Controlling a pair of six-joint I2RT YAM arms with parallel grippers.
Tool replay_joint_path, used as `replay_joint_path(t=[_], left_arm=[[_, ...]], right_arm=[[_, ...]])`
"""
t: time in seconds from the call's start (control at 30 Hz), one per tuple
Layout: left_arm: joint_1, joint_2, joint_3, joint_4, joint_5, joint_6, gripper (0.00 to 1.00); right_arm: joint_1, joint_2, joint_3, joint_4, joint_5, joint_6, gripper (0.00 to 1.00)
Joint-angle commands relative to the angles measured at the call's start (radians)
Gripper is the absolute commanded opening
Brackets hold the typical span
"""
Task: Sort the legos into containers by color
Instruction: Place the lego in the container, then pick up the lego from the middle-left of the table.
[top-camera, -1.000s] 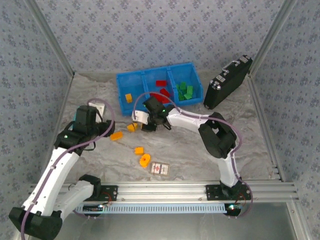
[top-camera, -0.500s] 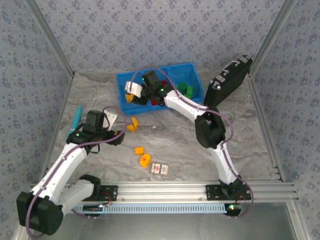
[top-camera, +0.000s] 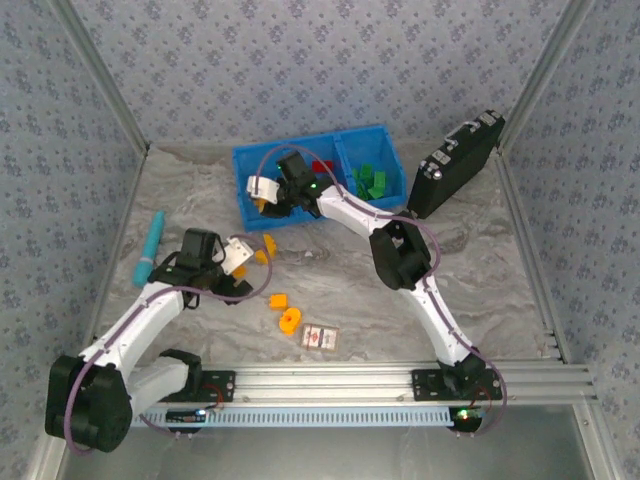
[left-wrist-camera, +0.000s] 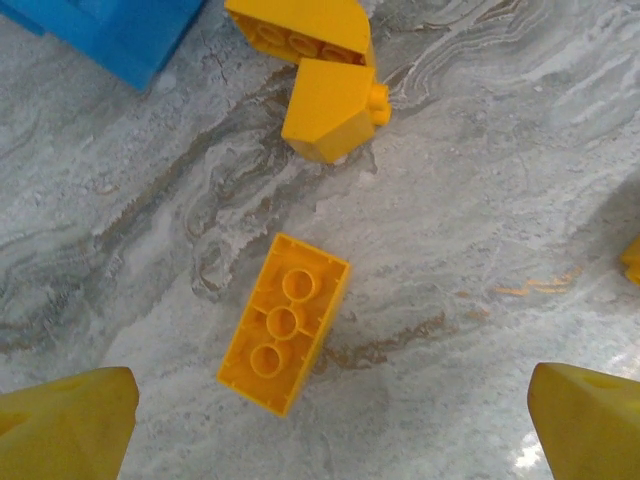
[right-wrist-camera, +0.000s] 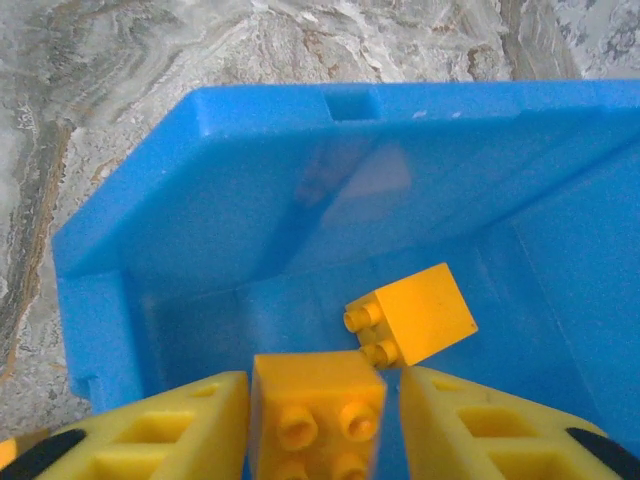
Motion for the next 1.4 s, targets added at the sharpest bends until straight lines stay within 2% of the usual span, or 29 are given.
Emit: replay_joint_path(t=[0.0,0.1,0.13,0.27,0.43,0.53,0.7,0.97,1.07,1.1,1.37], left_arm=[[0.036,-0.023,-0.055,0.11,0.044,0.07,1.0],[0.044,-0.015,-0.072,0.118,0.032,0.106,1.0],[0.048,-0.008,-0.074,0.115,0.03,0.119,1.0],[0.049,0.018,-0.085,0.14,0.033,0.167,1.0],[0.055,0.025,-0.134,0.221,0.008,0.188,0.99],[0.07,0.045,-0.129,0.238,0.008,0.216,0.99],[0.089,0.155,-0.089,0.267,0.007,0.264,0.96],[0.091,0.338,0.046,0.196,0.018,0.18,0.81],[0.092,0.348,0.053,0.173,0.041,0.189,0.64],[0.092,0.35,0.055,0.169,0.041,0.187,0.62],[0.094,0.401,0.098,0.103,0.056,0.196,0.6]], right_arm=[[-0.02,-0.006,0.052,0.032,-0.074,0.004,0.5],[-0.039,-0.015,0.081,0.015,-0.153,0.036,0.64],[-0.046,-0.018,0.091,0.01,-0.176,0.044,0.66],[-0.072,-0.032,0.121,0.004,-0.276,0.106,0.66],[-0.114,-0.066,0.149,0.036,-0.516,0.168,0.66],[-0.13,-0.088,0.166,0.041,-0.563,0.188,0.66],[-0.141,-0.145,0.139,-0.035,-0.567,0.144,0.65],[-0.149,-0.254,-0.011,-0.14,-0.541,0.046,0.62],[-0.149,-0.273,-0.044,-0.161,-0.535,0.032,0.62],[-0.15,-0.277,-0.051,-0.163,-0.532,0.029,0.62],[-0.149,-0.3,-0.075,-0.197,-0.516,-0.002,0.61]])
